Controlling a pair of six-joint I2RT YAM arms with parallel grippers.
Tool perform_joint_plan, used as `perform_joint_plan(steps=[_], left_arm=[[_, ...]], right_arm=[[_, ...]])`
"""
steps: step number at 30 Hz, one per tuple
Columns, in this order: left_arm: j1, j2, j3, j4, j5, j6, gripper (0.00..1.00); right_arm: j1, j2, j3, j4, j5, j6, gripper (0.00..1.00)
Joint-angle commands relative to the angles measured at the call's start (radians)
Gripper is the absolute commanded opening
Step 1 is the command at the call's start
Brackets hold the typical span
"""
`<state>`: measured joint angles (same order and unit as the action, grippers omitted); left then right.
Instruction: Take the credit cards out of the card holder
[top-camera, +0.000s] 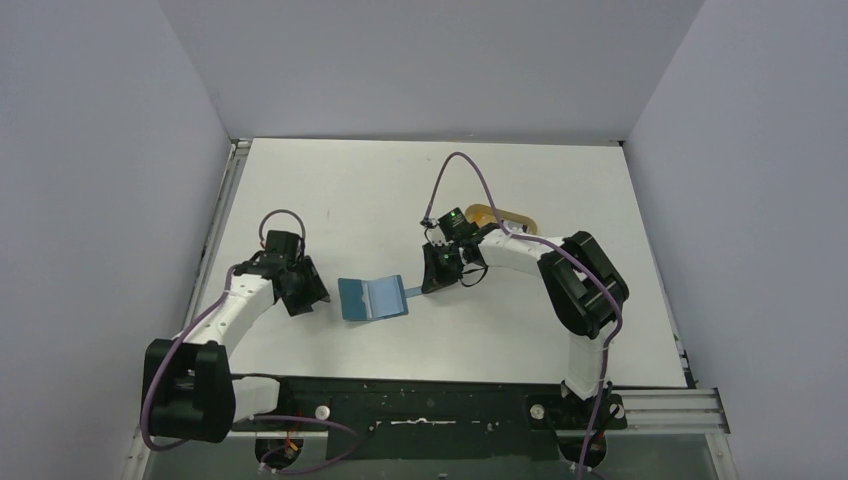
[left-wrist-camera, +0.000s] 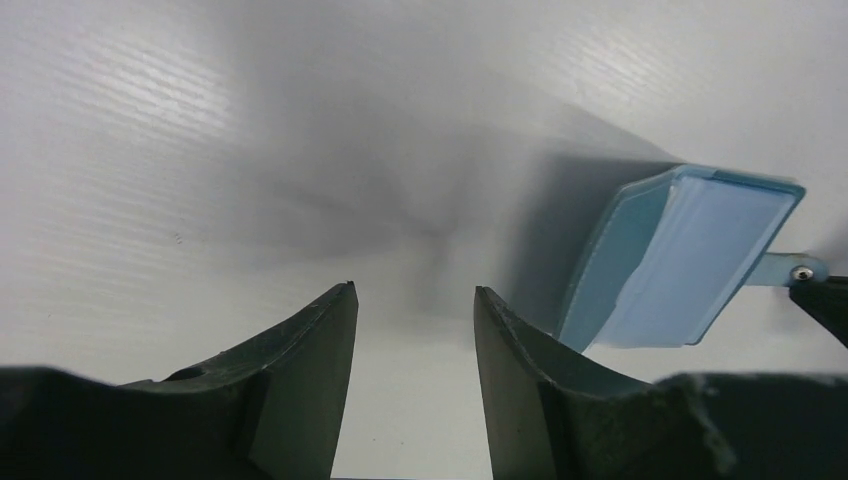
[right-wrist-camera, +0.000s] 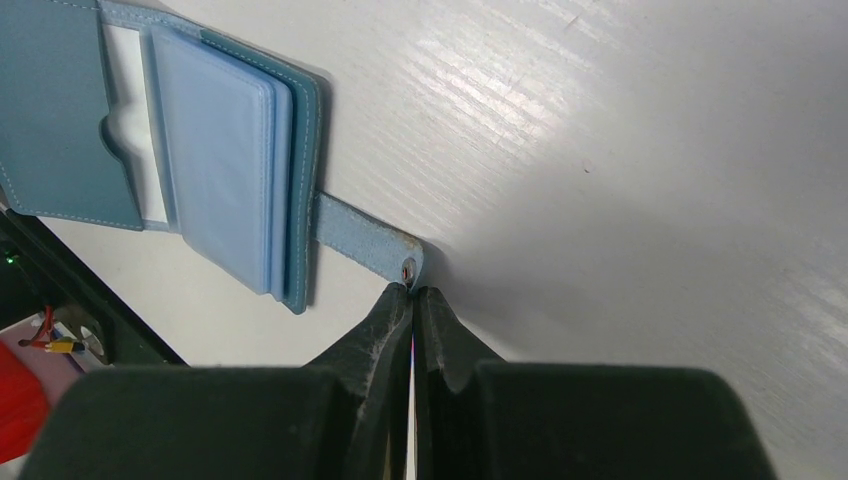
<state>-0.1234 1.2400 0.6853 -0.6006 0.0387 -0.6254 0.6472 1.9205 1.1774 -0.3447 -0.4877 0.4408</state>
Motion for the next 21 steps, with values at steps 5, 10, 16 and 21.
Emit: perform_joint_plan(steps=[5, 10, 16, 21], left_arm=[[-0.071, 0.039, -0.01, 0.077, 0.003, -0.046, 0.43], [-0.146, 0.119, 0.06, 0.083, 0.001, -0.067, 0.43], [-0.204, 0.108, 0.143, 0.063, -0.011, -0.084, 0.42], [-0.236, 0.096, 0.189, 0.062, -0.017, -0.09, 0.41]], right_arm=[[-0.008, -0.061, -0.008, 0.031, -0.024, -0.014, 0.0], [-0.012, -0.067, -0.011, 0.025, -0.023, -0.017, 0.0], [-0.018, -0.073, -0.021, 0.026, -0.023, -0.019, 0.0], [-0.018, -0.068, -0.019, 0.027, -0.03, -0.02, 0.0]])
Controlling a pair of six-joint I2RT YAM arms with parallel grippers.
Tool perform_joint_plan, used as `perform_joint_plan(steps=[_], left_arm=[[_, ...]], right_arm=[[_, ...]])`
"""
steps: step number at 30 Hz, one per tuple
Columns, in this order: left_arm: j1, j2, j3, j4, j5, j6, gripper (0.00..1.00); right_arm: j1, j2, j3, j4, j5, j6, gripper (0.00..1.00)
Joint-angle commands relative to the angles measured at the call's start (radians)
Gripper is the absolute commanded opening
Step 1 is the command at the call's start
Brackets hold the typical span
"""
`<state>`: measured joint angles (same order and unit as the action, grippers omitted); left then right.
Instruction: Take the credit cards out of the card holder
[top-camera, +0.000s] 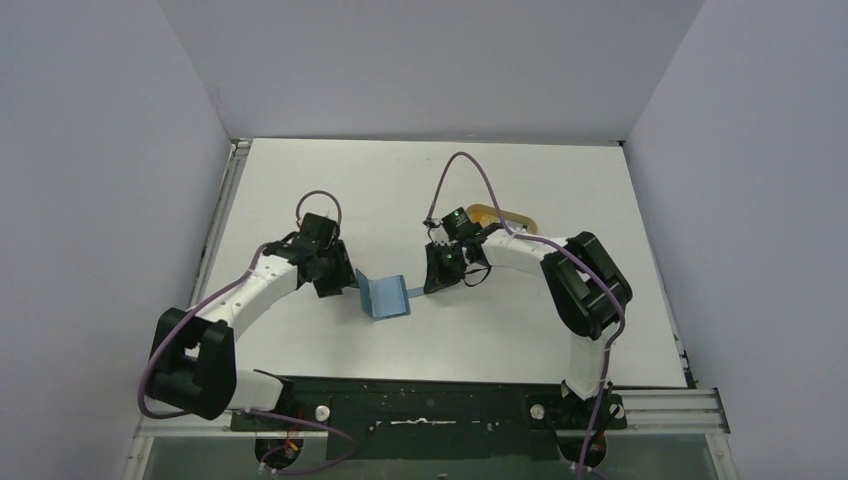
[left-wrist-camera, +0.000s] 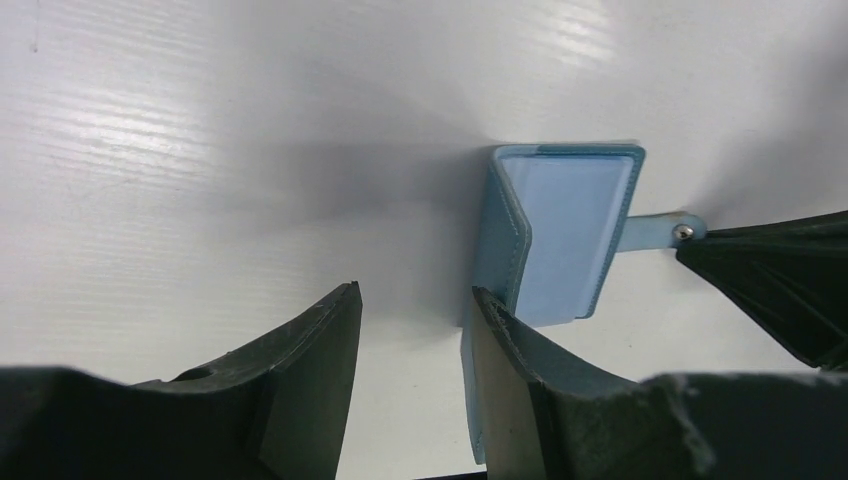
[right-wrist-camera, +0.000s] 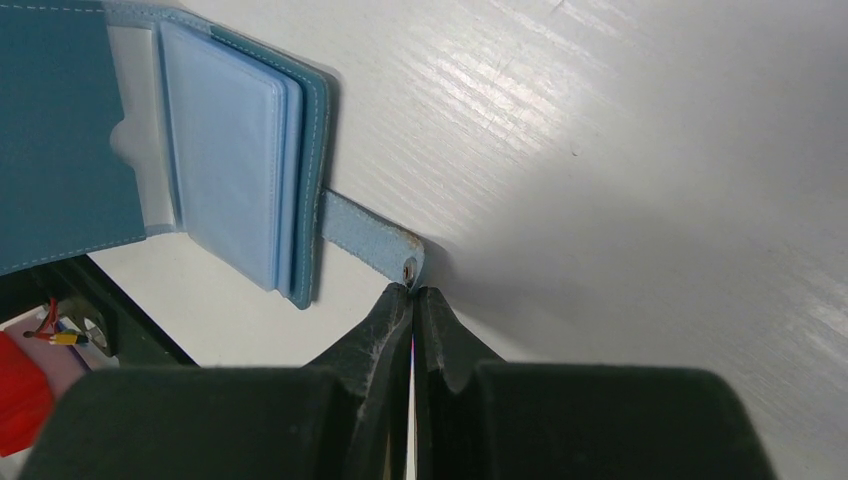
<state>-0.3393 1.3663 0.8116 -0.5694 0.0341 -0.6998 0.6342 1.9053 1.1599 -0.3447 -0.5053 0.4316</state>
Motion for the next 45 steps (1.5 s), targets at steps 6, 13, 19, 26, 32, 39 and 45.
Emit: perform_joint_plan(steps=[6, 13, 19, 26, 32, 39, 45], left_arm=[[-0.067, 0.013, 0.066, 0.066, -0.006, -0.036, 0.41], [-0.148, 0.092, 0.113, 0.115, 0.003, -0.073, 0.4], [-0.165, 0.177, 0.165, 0.138, -0.002, -0.065, 0.4], [-0.162, 0.27, 0.19, 0.157, -0.018, -0.038, 0.4], [-0.14, 0.326, 0.168, 0.194, -0.016, -0.025, 0.39], [-0.142, 0.347, 0.167, 0.215, -0.007, -0.024, 0.39], [-0.144, 0.363, 0.136, 0.252, 0.001, -0.035, 0.38]], right_arm=[[-0.008, -0.049, 0.004, 0.025, -0.016, -0.011, 0.0], [-0.011, -0.047, 0.006, 0.015, -0.02, -0.017, 0.0], [-0.011, -0.042, 0.016, 0.0, -0.02, -0.022, 0.0], [-0.011, -0.05, 0.026, -0.02, -0.02, -0.032, 0.0], [-0.007, -0.065, 0.047, -0.049, -0.017, -0.037, 0.0], [0.032, -0.076, 0.123, -0.113, 0.005, -0.034, 0.0], [0.071, -0.067, 0.179, -0.13, 0.011, -0.008, 0.0]])
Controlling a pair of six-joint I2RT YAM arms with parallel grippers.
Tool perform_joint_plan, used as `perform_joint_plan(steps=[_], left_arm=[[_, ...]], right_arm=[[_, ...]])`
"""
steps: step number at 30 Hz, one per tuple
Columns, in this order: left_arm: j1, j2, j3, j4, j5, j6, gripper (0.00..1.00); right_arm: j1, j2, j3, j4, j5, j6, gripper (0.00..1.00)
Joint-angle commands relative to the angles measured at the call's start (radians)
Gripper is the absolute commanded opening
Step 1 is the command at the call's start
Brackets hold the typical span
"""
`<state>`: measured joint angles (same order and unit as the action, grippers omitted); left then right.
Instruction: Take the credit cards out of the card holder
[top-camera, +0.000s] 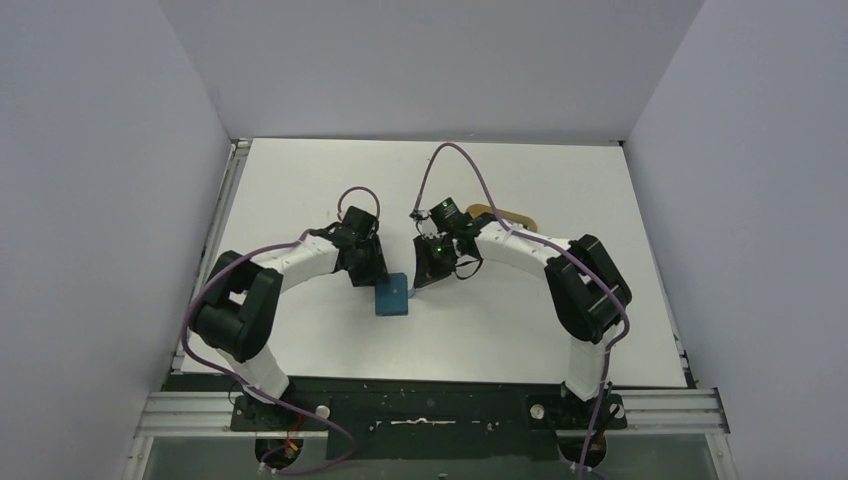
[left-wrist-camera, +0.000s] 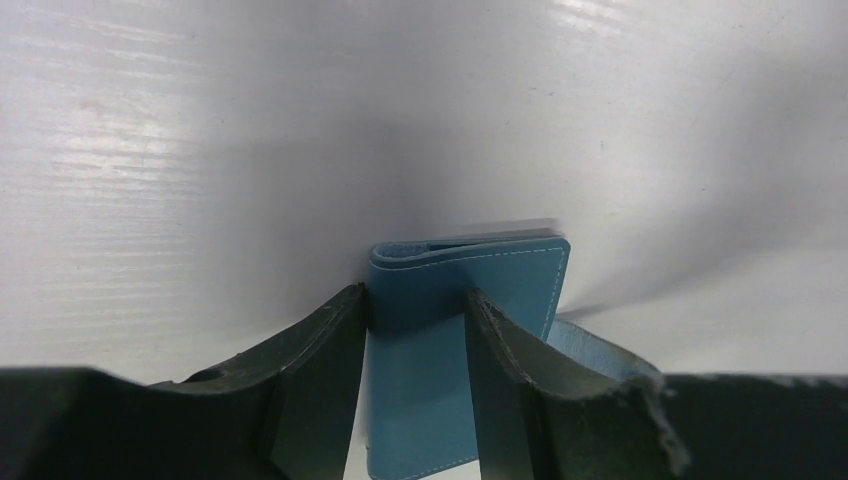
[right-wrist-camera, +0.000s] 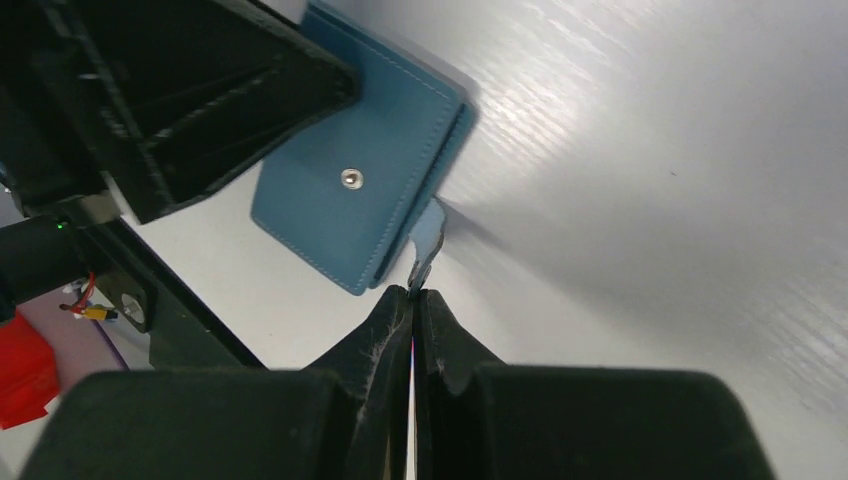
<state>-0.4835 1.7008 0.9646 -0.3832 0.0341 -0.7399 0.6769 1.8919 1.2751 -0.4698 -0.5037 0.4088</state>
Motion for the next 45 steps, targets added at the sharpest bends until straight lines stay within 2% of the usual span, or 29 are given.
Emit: perform_joint_plan(steps=[1, 11, 14, 15, 18, 21, 30, 38, 45], left_arm=[[0.0, 0.03, -0.021, 0.072, 0.004, 0.003, 0.38], [0.0, 0.036, -0.049, 0.116, 0.029, -0.015, 0.38], [0.002, 0.035, -0.056, 0.124, 0.039, -0.018, 0.38], [0.003, 0.033, -0.058, 0.126, 0.04, -0.018, 0.38], [0.005, 0.027, -0.066, 0.13, 0.044, -0.018, 0.38], [0.008, 0.021, -0.071, 0.134, 0.047, -0.018, 0.38], [0.01, 0.023, -0.082, 0.14, 0.052, -0.019, 0.38], [0.012, 0.024, -0.076, 0.135, 0.056, -0.019, 0.37], [0.011, 0.022, -0.078, 0.133, 0.056, -0.024, 0.37]], right_arm=[[0.033, -0.046, 0.071, -0.008, 0.012, 0.016, 0.0], [0.107, 0.058, 0.163, -0.001, 0.041, 0.045, 0.01], [0.117, 0.085, 0.171, 0.025, 0.031, 0.063, 0.13], [0.121, 0.088, 0.169, 0.036, 0.027, 0.069, 0.21], [0.121, 0.094, 0.152, 0.067, 0.031, 0.081, 0.37], [0.122, 0.089, 0.127, 0.092, 0.045, 0.084, 0.42], [0.105, 0.003, -0.083, 0.324, 0.059, 0.14, 0.41], [0.073, -0.016, -0.214, 0.595, -0.001, 0.204, 0.34], [0.067, -0.021, -0.27, 0.774, -0.028, 0.258, 0.24]])
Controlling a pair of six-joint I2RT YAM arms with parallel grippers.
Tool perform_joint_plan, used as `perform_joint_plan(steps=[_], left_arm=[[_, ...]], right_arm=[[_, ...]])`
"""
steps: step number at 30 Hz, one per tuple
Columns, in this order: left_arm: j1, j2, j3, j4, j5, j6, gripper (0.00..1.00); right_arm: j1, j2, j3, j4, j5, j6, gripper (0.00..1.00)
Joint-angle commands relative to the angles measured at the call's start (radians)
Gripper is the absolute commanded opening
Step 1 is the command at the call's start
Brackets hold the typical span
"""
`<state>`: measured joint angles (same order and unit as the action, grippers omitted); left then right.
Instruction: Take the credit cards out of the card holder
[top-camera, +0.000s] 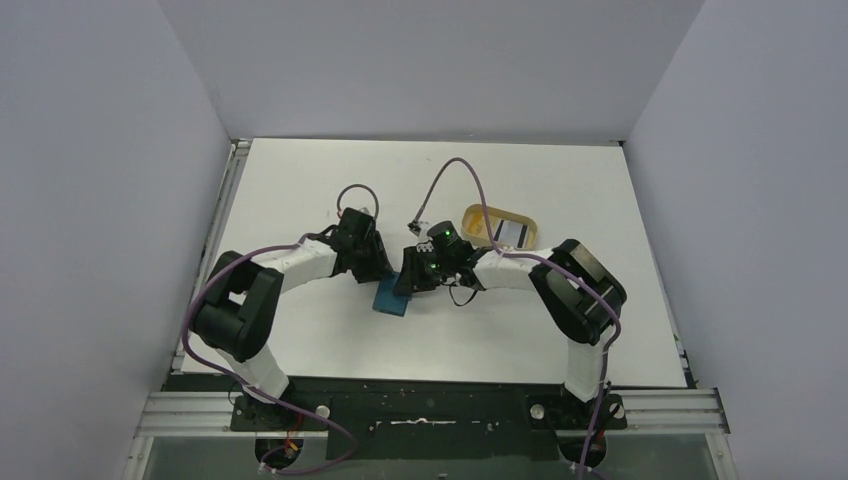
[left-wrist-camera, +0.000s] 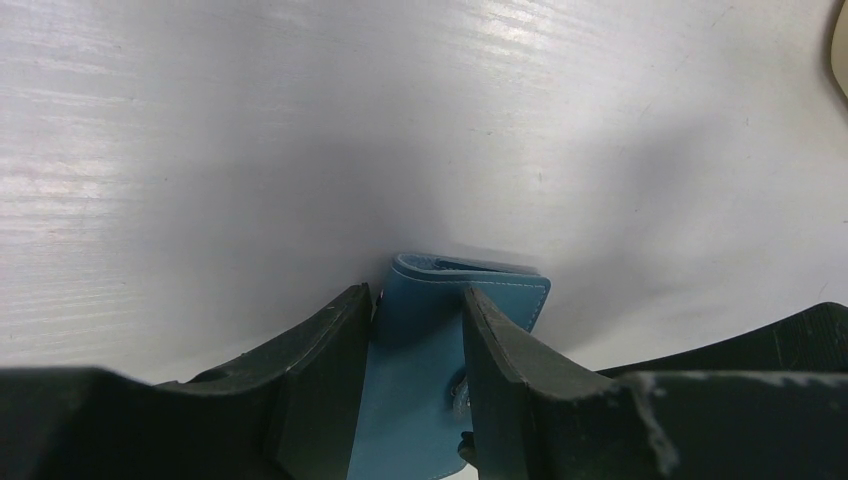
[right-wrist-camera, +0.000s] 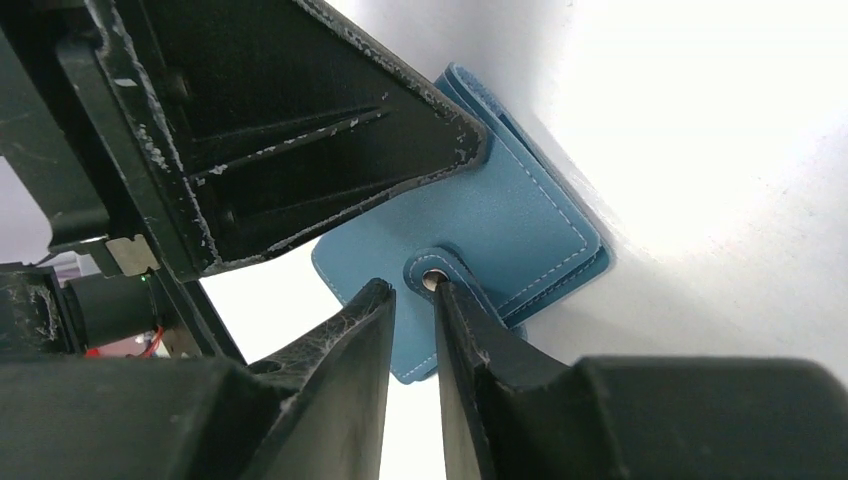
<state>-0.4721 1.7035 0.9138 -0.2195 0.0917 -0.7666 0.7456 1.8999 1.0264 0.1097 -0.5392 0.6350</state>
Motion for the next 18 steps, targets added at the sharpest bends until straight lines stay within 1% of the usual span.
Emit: perform_joint_plan(steps=[1, 4, 9, 18], left_arm=[[0.001, 0.02, -0.027, -0.03, 0.0, 0.003, 0.37], [0.001, 0.018, -0.027, -0.033, 0.0, 0.003, 0.37], [0.001, 0.01, -0.029, -0.035, 0.0, 0.002, 0.37], [0.001, 0.007, -0.029, -0.036, 0.005, 0.003, 0.37]], right_arm=[[-0.001, -0.029, -0.025, 0.203, 0.01, 0.036, 0.22], [-0.003, -0.032, -0.031, 0.198, 0.034, 0.04, 0.16], [-0.002, -0.062, -0.019, 0.082, 0.131, 0.006, 0.06], [0.021, -0.077, -0.009, 0.009, 0.177, -0.038, 0.03]])
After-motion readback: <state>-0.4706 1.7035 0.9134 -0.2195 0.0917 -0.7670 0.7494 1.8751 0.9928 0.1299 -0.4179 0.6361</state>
